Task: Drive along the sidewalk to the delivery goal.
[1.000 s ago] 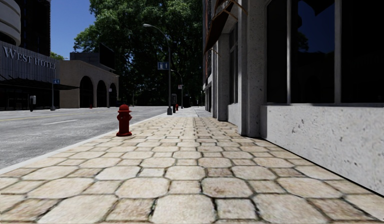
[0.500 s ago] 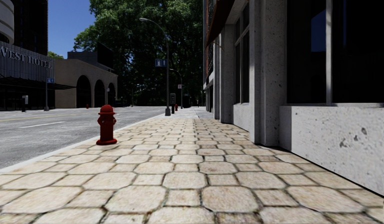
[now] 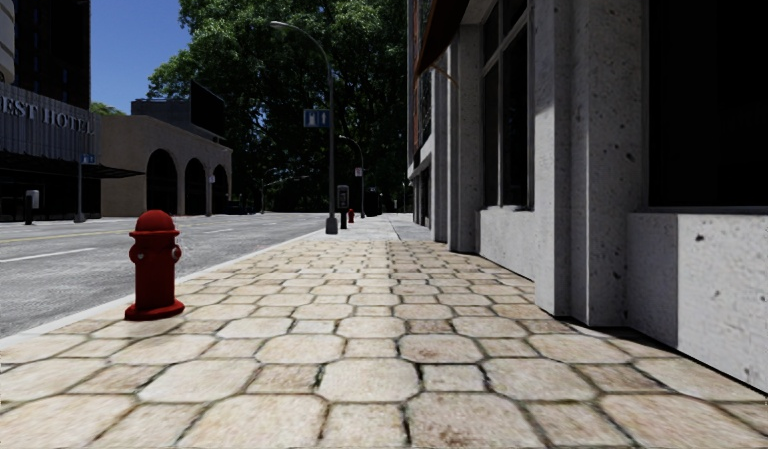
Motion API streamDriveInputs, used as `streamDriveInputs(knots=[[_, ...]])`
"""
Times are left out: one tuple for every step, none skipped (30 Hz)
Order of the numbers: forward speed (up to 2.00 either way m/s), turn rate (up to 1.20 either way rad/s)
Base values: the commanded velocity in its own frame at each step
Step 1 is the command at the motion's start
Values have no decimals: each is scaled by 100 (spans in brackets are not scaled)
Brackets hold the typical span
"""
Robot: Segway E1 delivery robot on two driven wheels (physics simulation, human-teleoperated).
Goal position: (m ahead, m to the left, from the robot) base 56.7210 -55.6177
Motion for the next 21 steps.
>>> streamDriveInputs(knots=[[198, 0], [198, 0], [198, 0], [198, 0], [198, 0], [198, 0], [198, 0], [198, 0], [198, 0], [198, 0], [198, 0], [198, 0], [198, 0], [198, 0], [198, 0], [198, 0], [198, 0], [198, 0], [198, 0], [198, 0], [198, 0]])
